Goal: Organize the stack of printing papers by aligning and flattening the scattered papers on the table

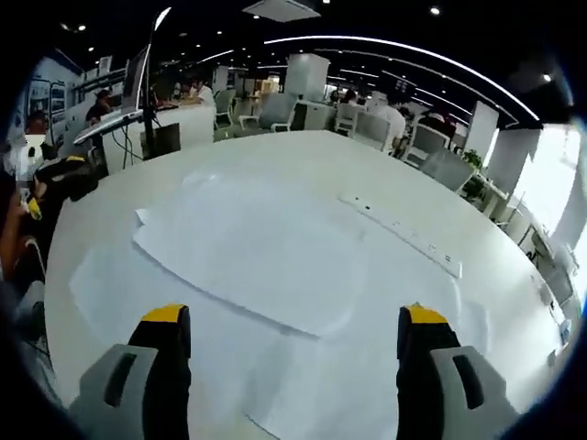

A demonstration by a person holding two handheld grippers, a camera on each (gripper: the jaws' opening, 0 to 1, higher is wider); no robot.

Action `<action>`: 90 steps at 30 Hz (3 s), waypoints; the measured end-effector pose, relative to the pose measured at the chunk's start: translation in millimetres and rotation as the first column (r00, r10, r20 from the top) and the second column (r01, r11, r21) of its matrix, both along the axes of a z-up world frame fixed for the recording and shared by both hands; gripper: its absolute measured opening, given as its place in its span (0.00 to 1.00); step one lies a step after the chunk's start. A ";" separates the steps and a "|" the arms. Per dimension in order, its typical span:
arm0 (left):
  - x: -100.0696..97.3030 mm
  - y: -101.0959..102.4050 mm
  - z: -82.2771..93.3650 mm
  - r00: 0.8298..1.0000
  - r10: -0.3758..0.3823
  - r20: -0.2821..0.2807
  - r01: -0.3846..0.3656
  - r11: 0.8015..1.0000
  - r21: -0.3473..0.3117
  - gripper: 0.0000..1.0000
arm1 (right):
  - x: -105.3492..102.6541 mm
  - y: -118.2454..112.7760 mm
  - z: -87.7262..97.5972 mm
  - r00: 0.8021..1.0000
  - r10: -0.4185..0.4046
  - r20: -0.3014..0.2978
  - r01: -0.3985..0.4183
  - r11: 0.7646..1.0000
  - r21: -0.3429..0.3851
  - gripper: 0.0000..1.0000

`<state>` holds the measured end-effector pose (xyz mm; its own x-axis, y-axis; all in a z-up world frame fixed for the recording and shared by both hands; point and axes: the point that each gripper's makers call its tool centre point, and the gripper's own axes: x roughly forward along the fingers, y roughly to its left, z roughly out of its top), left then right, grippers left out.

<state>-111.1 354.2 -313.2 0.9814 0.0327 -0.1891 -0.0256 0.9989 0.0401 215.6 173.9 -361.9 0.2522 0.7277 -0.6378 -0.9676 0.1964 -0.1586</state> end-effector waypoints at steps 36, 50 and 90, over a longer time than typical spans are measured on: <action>18.5 15.9 -7.0 1.000 0.013 -0.004 -0.013 1.000 -0.021 0.91 | -0.9 28.4 -46.4 0.984 0.176 -0.004 -0.176 0.979 -0.106 0.86; 20.7 20.0 -9.8 1.000 0.013 -0.020 -0.014 0.999 -0.034 0.90 | -4.1 34.8 -49.7 0.980 0.197 0.002 -0.195 0.974 -0.118 0.86; 19.3 16.7 -4.4 1.000 0.016 0.009 -0.016 1.000 -0.027 0.87 | -0.7 52.3 -49.7 0.976 0.218 -0.009 -0.217 0.967 -0.131 0.85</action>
